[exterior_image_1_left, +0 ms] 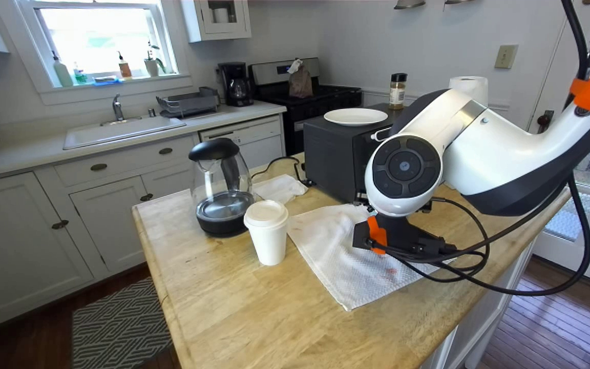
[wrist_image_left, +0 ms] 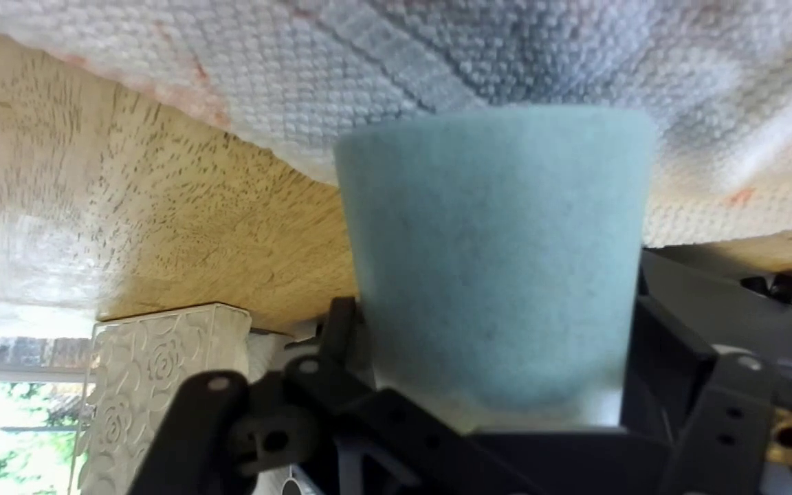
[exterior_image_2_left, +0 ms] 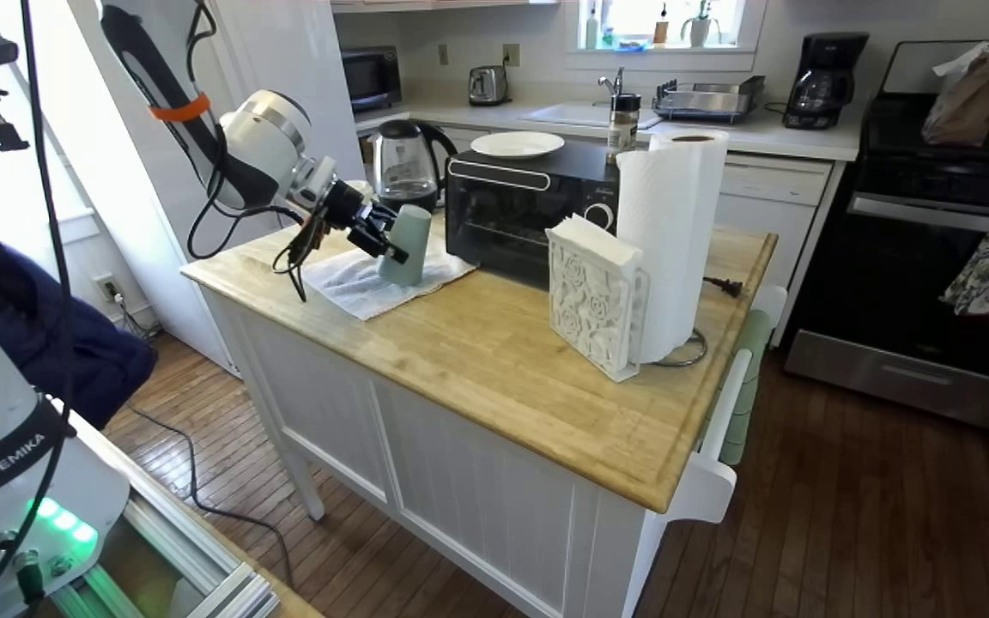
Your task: Flip the blue cup over on the towel
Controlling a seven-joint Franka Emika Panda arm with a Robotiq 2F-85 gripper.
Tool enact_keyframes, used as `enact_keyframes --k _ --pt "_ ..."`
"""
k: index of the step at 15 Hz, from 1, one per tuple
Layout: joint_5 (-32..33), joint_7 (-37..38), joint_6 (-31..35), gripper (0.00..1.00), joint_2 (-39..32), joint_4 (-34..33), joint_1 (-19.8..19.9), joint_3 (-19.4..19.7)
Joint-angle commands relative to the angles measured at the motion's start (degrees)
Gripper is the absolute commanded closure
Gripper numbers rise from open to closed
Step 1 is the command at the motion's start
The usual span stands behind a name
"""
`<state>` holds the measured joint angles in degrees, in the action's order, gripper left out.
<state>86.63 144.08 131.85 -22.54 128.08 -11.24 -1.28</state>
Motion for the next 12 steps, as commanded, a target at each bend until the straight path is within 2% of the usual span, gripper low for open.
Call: enact_keyframes --k 1,6,12 --pt "1.6 1.4 -1.1 0.00 -0.7 -0.7 2.1 -2.0" --pt "-0.2 -0.9 -0.3 0.00 1.4 0.1 3.4 -2.7" --pt "-6.7 -8.7 1.9 0.00 6.4 1.6 5.3 -4.2"
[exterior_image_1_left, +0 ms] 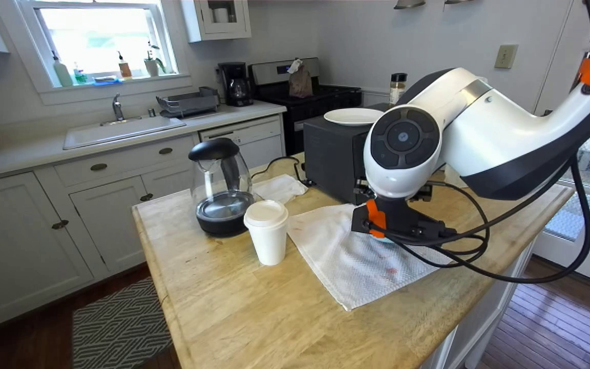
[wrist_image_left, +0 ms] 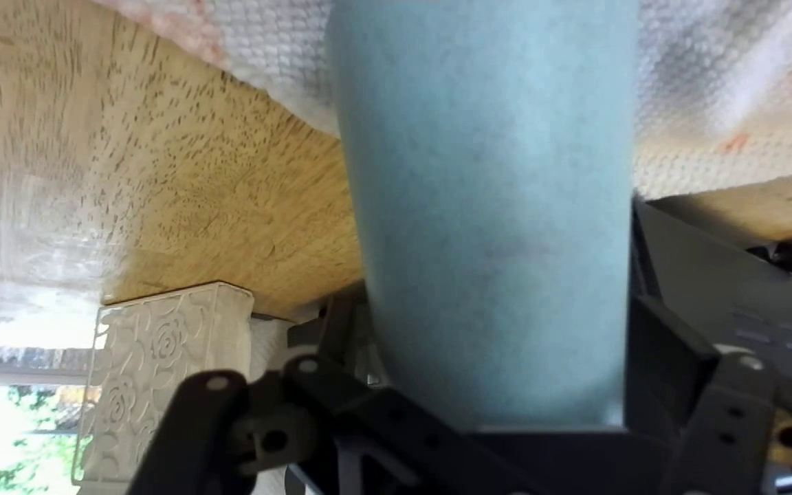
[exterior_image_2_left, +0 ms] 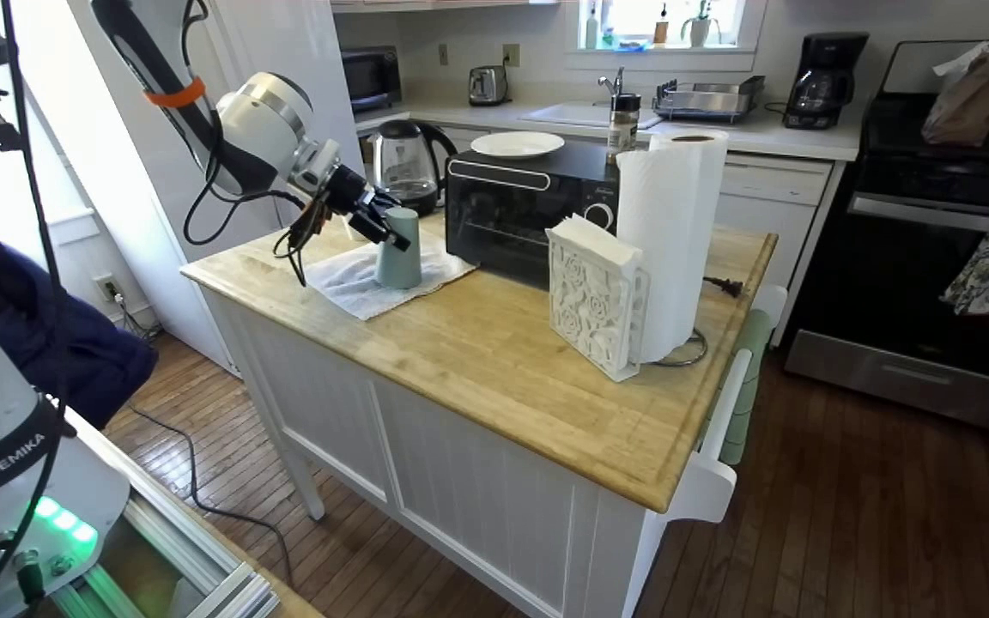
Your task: Flip the blue cup over on the towel
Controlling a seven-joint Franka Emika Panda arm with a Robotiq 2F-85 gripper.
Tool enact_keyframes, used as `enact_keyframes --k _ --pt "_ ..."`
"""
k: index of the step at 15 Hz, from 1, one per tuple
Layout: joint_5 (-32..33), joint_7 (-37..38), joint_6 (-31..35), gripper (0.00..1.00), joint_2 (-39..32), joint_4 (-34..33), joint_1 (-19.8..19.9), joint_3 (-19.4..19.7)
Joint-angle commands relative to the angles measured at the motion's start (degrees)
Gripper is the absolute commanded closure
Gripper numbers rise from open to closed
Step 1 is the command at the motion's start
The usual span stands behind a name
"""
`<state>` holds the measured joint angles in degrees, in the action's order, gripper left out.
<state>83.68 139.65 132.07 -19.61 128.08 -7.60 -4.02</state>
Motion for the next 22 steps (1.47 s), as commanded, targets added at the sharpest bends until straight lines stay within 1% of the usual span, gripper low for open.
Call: enact_keyframes --k 1,4,6,9,14,16,18,22 --pt "-5.3 -6.0 2.1 0.00 4.7 2.0 1.9 -1.6" --pt "-11.9 -13.0 2.7 0.00 8.5 2.6 2.4 -1.7" --pt "-17.7 -20.1 3.4 0.00 11.2 2.8 3.0 -1.4" --pt "-26.8 -32.6 4.4 0.00 14.4 2.4 4.1 -0.7" --pt "-43.5 -54.1 3.1 0.00 18.0 1.5 5.1 0.3" --pt "-50.8 -62.8 1.4 0.00 19.0 0.6 5.2 0.8" --pt "-56.6 -70.3 -1.4 0.00 19.4 -0.3 5.2 1.2" --pt "-61.4 -77.1 -6.6 0.00 20.0 -2.0 5.4 1.9"
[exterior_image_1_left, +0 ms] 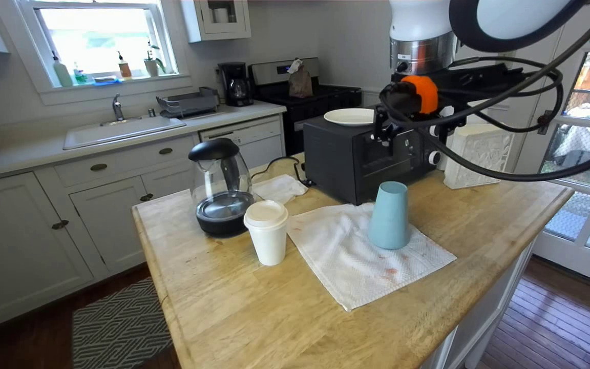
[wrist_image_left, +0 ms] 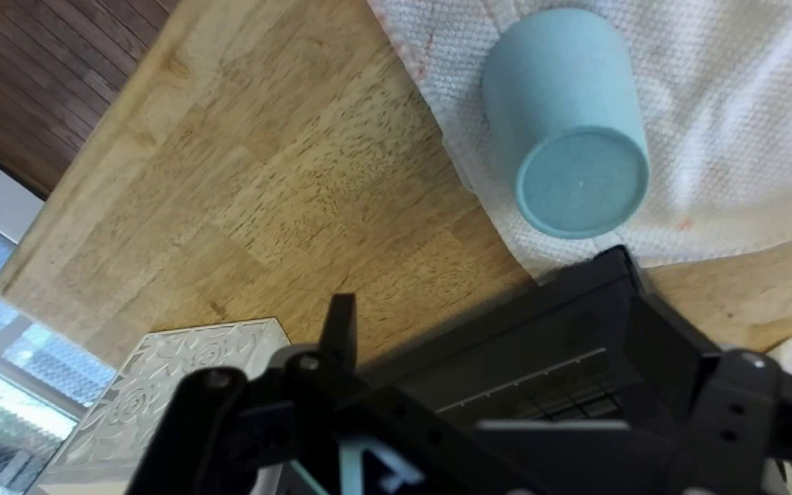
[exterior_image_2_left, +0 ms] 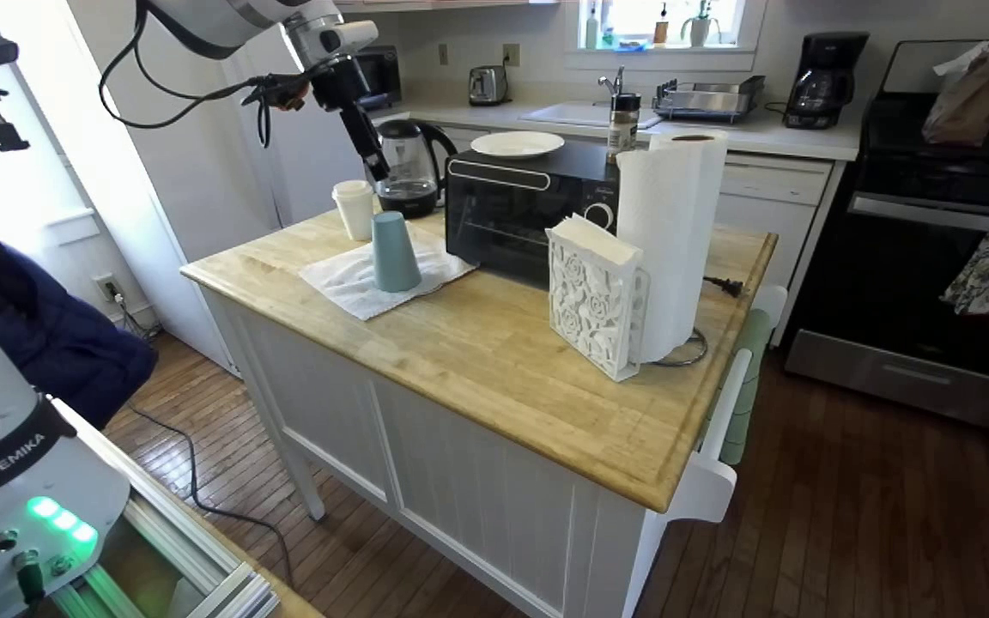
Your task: Flip the blue cup over on the towel
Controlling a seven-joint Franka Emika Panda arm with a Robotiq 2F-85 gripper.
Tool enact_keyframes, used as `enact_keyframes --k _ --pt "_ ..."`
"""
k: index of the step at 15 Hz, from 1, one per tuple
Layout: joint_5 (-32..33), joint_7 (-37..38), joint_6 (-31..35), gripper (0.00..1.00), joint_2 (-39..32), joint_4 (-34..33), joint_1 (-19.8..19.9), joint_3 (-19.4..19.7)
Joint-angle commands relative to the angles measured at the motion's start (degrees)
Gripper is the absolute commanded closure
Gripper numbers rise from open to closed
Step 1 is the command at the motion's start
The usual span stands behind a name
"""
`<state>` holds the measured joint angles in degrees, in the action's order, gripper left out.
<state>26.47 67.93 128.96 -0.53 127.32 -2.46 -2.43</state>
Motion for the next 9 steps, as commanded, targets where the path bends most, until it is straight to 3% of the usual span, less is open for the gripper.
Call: enact_keyframes --k 1,9 --pt "-5.2 -6.6 -4.3 0.00 1.0 -1.6 0.3 0.4" --pt "-5.1 -6.9 -4.3 0.00 0.4 -1.7 0.1 0.5"
